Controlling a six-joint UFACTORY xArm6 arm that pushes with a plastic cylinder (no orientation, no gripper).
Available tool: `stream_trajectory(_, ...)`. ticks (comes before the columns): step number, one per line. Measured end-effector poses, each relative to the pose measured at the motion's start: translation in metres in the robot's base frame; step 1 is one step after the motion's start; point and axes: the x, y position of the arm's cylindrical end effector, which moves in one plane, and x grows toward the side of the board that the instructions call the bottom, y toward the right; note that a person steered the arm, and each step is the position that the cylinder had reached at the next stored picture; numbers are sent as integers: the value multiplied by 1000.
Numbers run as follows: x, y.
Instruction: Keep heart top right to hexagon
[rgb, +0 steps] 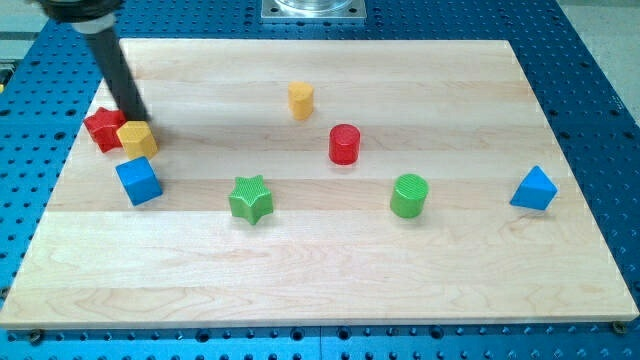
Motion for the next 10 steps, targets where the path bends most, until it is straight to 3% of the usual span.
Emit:
stream_trajectory(1, -27, 63)
stream_trajectory(2, -43, 169)
stream_trajectory(5, -32, 311)
stream_trajectory(6, 11, 277)
stream_trajectory(7, 11, 165)
stream_trajectory(8, 9, 123)
stream_trajectory(9, -26, 134)
stream_trajectory(10, -26, 65)
